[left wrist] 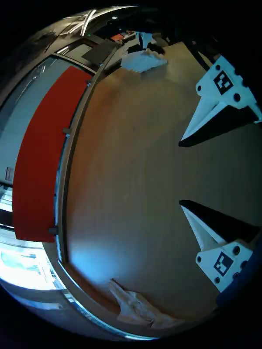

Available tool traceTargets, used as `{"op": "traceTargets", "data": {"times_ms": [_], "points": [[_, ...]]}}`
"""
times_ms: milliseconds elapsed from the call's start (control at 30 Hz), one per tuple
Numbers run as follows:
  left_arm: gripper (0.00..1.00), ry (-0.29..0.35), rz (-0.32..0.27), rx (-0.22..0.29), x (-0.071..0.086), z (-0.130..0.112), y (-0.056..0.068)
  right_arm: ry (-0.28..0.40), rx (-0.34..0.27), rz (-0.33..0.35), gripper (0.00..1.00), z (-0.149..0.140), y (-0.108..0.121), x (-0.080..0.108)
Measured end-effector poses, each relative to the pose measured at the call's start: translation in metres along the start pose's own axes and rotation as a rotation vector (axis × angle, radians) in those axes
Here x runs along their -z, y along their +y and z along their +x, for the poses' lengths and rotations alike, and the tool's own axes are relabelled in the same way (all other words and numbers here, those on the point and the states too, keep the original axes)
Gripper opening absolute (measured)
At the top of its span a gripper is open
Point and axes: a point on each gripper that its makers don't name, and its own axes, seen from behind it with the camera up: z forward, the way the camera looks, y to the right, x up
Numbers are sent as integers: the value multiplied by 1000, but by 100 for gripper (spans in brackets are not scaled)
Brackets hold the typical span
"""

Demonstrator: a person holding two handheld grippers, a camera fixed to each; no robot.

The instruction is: Fold towel

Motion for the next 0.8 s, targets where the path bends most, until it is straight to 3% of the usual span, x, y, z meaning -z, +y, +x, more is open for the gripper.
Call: {"op": "traceTargets", "data": {"times_ms": [367, 800], "points": [[89, 8, 16, 15, 6, -1, -11, 20, 63, 59, 52, 22, -43, -17], [89, 7, 21, 25, 7, -4, -14, 10, 84, 58, 47, 24, -47, -28]]}}
